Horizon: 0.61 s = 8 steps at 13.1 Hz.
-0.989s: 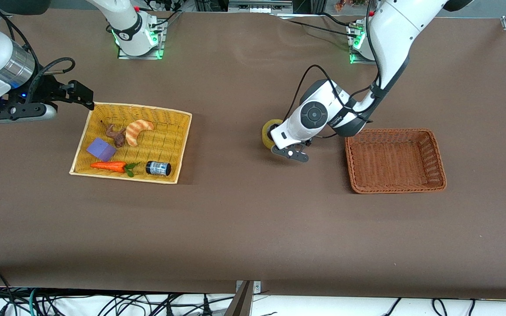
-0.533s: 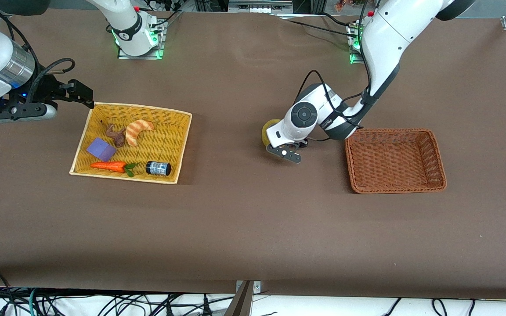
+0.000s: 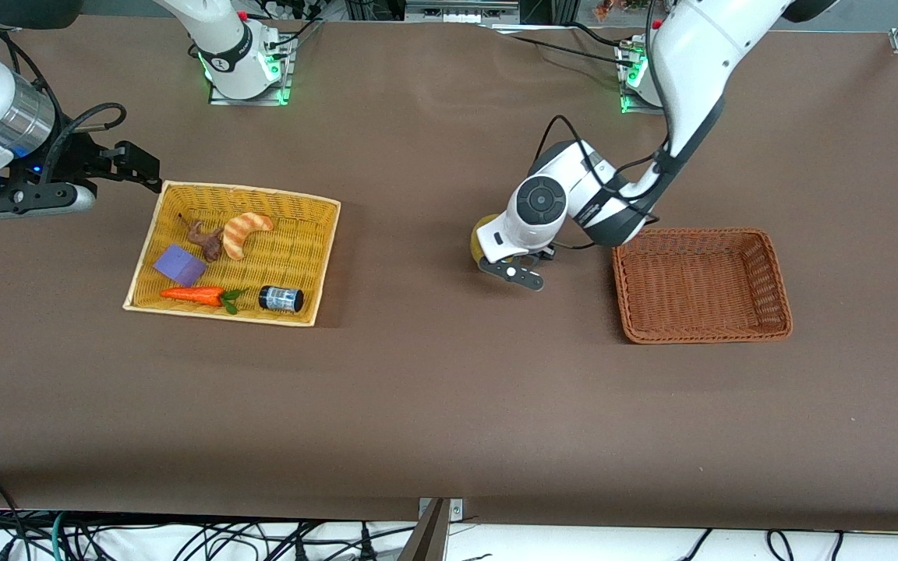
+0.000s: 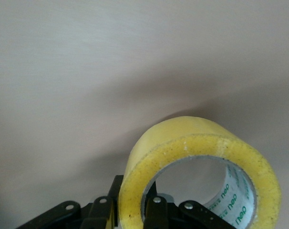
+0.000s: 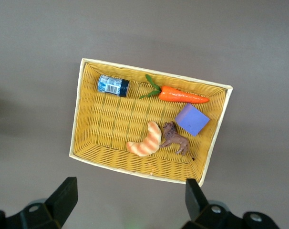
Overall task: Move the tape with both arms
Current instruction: 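Lift the tape roll with the left gripper over the wicker basket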
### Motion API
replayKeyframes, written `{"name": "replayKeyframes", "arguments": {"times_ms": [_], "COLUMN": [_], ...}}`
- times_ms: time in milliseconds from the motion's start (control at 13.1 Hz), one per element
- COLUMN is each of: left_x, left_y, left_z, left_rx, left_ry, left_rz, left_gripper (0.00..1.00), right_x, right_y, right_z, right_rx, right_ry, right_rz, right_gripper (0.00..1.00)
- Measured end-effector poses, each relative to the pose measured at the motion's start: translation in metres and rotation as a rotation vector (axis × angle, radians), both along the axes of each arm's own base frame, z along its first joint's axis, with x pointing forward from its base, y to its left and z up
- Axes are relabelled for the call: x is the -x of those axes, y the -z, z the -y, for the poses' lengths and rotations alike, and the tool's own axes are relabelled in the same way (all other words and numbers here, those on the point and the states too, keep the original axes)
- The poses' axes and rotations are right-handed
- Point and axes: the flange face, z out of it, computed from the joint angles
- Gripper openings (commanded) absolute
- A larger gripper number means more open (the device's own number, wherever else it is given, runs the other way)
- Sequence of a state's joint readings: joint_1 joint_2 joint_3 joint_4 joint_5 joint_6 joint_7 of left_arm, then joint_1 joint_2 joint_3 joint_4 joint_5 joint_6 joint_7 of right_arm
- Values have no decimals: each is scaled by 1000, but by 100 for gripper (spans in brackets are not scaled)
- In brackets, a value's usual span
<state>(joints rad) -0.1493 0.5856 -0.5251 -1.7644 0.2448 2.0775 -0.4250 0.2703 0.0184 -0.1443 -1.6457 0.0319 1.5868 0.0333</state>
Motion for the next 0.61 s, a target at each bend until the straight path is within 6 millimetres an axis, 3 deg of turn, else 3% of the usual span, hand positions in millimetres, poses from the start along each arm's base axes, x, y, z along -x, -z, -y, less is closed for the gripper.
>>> {"name": "replayKeyframes", "arguments": {"times_ms": [152,304,457,609], "left_x": [-22,-48,-78,-100], "left_y": [-60,-104,-112,-99], "left_z": [-37,-92,-167,-250], "left_rx": [-87,-138,-118,-71], "left_ry": [-52,-90,-65,-33], "left_rz": [-14,-46,-77,-119], "left_gripper": [0,0,0,0], "right_x": [0,-1,-1,-1], "right_y": [0,1,2,2], "right_z": [1,2,2,2], "right_rx": [0,1,1,1], "right_ry": [2,2,2,2], "right_rz": [-2,-4,-5,-6], "right_gripper": [100,100,100,100]}}
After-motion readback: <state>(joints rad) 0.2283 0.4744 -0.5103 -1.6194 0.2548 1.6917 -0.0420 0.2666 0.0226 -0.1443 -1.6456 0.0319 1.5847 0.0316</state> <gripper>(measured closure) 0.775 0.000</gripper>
